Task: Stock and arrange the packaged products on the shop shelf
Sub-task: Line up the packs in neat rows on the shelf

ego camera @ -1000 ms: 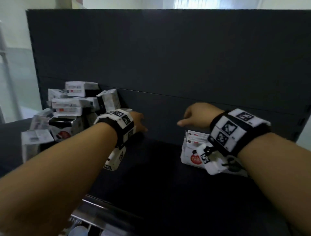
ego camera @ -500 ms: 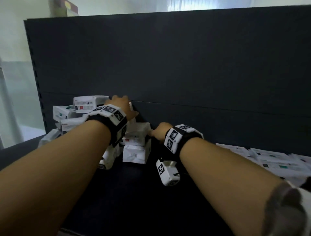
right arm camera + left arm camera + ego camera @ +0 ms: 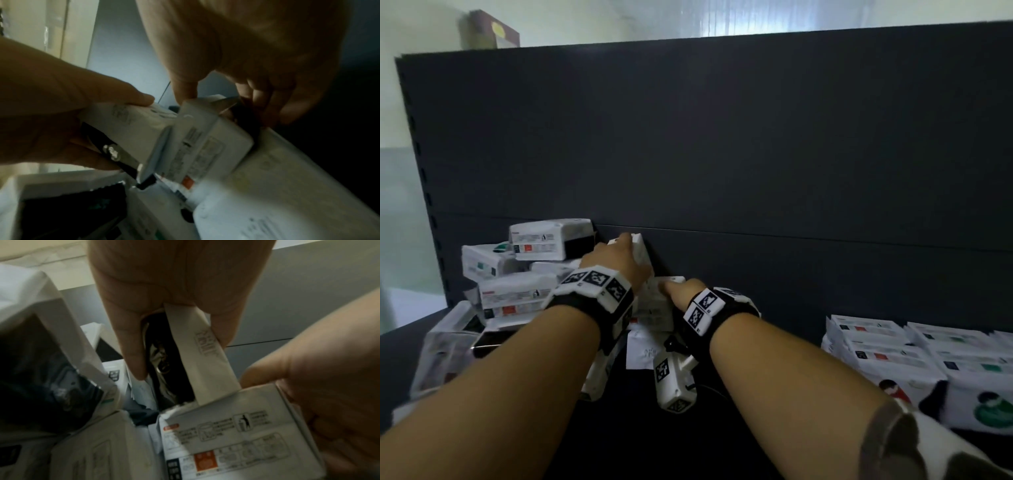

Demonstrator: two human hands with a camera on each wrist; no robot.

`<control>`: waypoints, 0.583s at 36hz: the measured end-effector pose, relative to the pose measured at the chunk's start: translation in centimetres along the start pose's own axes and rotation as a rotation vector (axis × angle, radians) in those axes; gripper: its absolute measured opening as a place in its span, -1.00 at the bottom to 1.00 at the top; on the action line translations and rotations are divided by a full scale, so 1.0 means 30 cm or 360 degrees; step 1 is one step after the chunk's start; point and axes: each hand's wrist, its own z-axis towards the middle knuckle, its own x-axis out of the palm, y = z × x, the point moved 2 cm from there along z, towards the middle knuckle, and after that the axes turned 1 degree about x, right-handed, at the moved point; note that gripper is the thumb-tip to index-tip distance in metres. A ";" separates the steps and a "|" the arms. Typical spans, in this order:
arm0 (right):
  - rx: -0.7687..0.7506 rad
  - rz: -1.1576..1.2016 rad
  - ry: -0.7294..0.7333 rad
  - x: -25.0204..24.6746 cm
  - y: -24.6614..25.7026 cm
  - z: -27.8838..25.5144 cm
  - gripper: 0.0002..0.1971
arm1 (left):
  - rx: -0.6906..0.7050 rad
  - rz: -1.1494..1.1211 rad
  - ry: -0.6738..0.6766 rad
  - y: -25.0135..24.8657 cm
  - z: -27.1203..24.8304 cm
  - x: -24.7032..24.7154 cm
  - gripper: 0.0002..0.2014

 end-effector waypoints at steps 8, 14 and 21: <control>-0.0012 0.0168 0.0043 -0.049 0.017 -0.048 -0.52 | -0.0152 -0.0383 0.0018 0.027 -0.079 -0.060 -0.44; -0.0100 0.0030 0.0004 -0.213 0.062 -0.149 -0.78 | -0.0146 -0.0763 -0.0153 0.031 -0.160 -0.174 -0.21; -0.0190 -0.0562 0.0109 -0.405 0.001 -0.355 -0.69 | -0.0013 -0.0659 0.0046 -0.024 -0.291 -0.262 -0.18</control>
